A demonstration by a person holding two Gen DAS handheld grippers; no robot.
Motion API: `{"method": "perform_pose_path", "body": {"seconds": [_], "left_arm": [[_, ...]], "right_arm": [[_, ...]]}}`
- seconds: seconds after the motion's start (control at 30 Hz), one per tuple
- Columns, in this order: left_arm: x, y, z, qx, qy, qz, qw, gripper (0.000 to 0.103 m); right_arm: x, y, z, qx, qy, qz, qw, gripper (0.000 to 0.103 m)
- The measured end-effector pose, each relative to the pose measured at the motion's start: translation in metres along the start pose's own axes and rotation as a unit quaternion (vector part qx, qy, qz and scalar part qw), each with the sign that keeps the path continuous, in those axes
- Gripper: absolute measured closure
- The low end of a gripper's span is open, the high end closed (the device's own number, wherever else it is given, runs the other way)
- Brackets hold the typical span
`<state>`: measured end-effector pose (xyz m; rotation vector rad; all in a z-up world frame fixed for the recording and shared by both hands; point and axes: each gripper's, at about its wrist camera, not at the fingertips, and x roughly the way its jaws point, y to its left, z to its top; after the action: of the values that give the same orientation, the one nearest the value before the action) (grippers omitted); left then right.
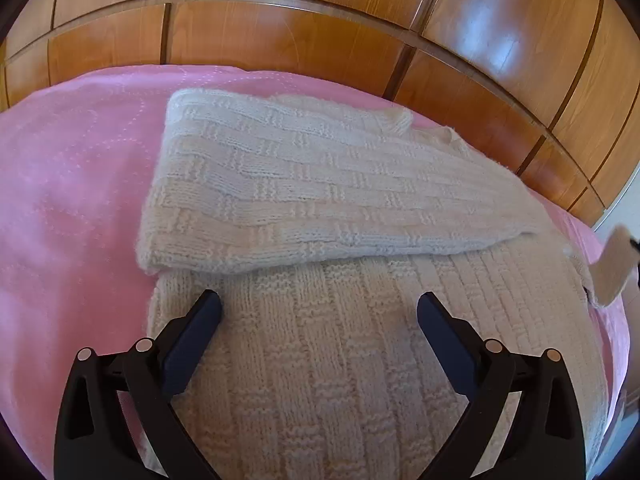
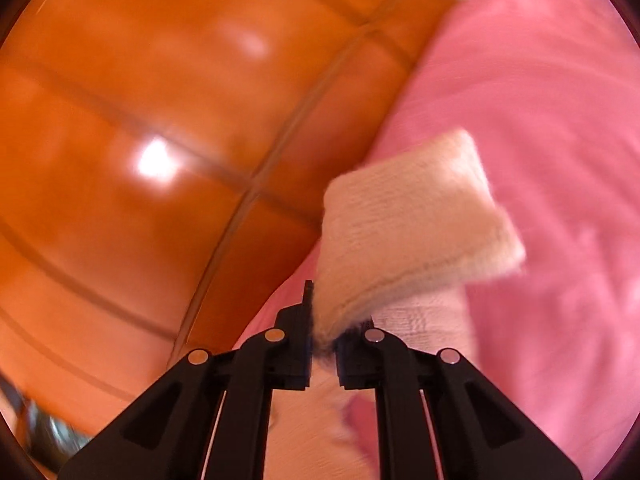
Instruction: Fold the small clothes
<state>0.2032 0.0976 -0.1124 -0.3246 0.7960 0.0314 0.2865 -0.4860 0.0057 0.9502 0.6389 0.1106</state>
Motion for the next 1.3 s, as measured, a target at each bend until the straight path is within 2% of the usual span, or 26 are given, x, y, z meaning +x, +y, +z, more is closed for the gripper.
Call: {"method": "perform_pose_path", "body": {"seconds": [0.13,0.2,0.3,0.47,0.53,0.57,0.6,0.63,0.67,0.73,0.77,0.8,0.87,0.93,1.0,1.07,1.1,1.2,1.3], "left_arm": [[-0.001,0.001,-0.001,-0.002,-0.001,-0.003,1.0,0.006],[-0.001,0.001,-0.001,-0.001,0.0,-0.003,1.0,0.005],[0.0,0.002,-0.001,-0.001,0.001,-0.006,1.0,0.004],[0.002,0.002,-0.001,0.0,0.001,-0.005,1.0,0.004],[0.002,0.0,-0.002,0.002,0.002,-0.003,1.0,0.004],[0.002,0.0,-0.002,0.002,0.002,-0.003,1.0,0.004],[0.002,0.0,-0.002,0.002,0.002,-0.002,1.0,0.004],[0.002,0.0,-0.002,0.002,0.002,-0.002,1.0,0.004],[0.002,0.0,-0.002,0.003,0.002,-0.001,1.0,0.004],[0.003,-0.002,-0.002,0.003,0.003,0.0,1.0,0.004],[0.003,-0.002,-0.002,0.003,0.003,0.001,1.0,0.004],[0.003,-0.002,-0.002,0.004,0.004,0.001,1.0,0.004],[0.003,-0.004,-0.001,0.007,0.005,0.006,0.9999,0.004],[-0.002,-0.007,0.002,0.011,0.006,0.016,0.9998,0.005],[-0.01,-0.013,0.006,0.01,0.006,0.009,0.9999,0.008],[-0.024,-0.026,0.012,0.003,0.002,-0.034,0.9994,0.009],[-0.028,-0.032,0.015,0.004,0.001,-0.045,0.999,0.009],[-0.037,-0.057,0.031,0.006,-0.005,-0.076,0.997,0.022],[-0.021,-0.089,0.048,0.027,0.008,-0.086,0.9959,0.022]], "right_arm": [[0.036,0.068,-0.04,-0.094,0.045,0.028,0.994,0.095],[0.058,0.1,-0.069,-0.16,0.074,0.033,0.984,0.095],[0.085,0.129,-0.112,-0.232,0.112,0.038,0.965,0.095],[0.123,0.138,-0.181,-0.303,0.17,0.026,0.937,0.092],[0.138,0.132,-0.193,-0.323,0.19,0.014,0.927,0.091],[0.14,0.129,-0.201,-0.333,0.197,0.007,0.922,0.082],[0.145,0.124,-0.208,-0.349,0.203,-0.005,0.915,0.057],[0.142,0.122,-0.217,-0.36,0.205,-0.011,0.91,0.046],[0.14,0.119,-0.221,-0.37,0.205,-0.01,0.906,0.041],[0.123,0.114,-0.226,-0.388,0.195,-0.002,0.901,0.039],[0.118,0.114,-0.223,-0.392,0.183,-0.002,0.902,0.033],[0.105,0.11,-0.221,-0.391,0.156,-0.007,0.907,0.022],[0.079,0.098,-0.21,-0.37,0.091,-0.035,0.924,0.012],[0.066,0.085,-0.197,-0.342,0.054,-0.077,0.935,0.011],[0.062,0.067,-0.181,-0.316,0.027,-0.139,0.938,0.007],[0.062,0.049,-0.172,-0.279,0.024,-0.183,0.942,0.006],[0.065,0.032,-0.165,-0.237,0.035,-0.194,0.951,0.006],[0.067,0.008,-0.15,-0.179,0.047,-0.173,0.967,0.005],[0.059,0.003,-0.146,-0.173,0.033,-0.156,0.972,0.005]]}}
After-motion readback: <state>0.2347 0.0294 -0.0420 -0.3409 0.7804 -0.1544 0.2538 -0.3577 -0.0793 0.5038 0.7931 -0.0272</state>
